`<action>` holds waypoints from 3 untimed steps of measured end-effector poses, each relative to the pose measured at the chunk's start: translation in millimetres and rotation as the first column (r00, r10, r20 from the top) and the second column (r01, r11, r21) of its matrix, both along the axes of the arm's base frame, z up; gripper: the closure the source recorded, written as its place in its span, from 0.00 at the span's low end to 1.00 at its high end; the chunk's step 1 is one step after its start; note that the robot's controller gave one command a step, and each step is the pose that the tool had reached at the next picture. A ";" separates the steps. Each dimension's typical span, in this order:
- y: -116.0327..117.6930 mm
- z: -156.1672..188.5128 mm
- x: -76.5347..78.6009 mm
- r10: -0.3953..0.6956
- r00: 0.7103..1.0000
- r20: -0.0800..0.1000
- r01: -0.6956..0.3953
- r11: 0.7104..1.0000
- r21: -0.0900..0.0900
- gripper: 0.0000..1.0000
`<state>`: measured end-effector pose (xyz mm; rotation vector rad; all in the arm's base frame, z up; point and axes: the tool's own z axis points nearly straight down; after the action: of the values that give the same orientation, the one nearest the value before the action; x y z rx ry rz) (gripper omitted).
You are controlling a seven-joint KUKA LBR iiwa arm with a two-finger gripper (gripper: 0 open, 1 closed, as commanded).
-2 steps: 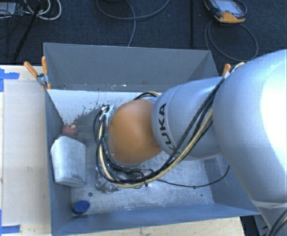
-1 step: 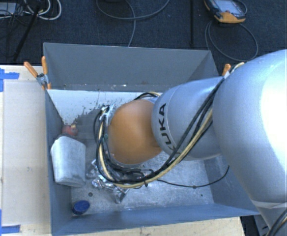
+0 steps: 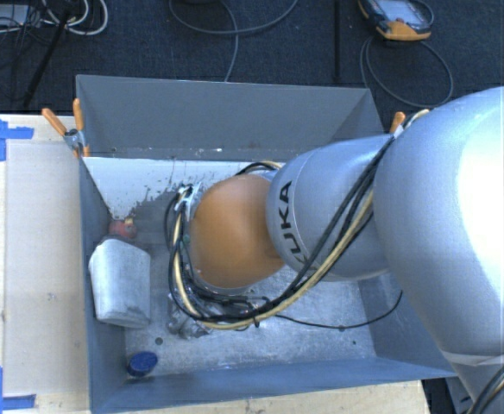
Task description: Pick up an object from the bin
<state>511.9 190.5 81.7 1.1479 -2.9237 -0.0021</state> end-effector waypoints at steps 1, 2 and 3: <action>-0.3 -0.2 0.0 -0.001 1.000 0.000 0.001 1.000 0.000 0.00; -75.9 15.5 12.3 0.049 0.999 0.001 -0.049 0.999 -0.003 0.00; -87.4 32.5 33.7 0.038 0.999 0.004 -0.038 0.999 -0.001 0.00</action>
Offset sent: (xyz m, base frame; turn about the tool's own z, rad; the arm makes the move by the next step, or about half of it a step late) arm 0.0000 0.0000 0.0000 0.0000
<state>545.7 103.1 114.2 1.2045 -2.9042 0.0009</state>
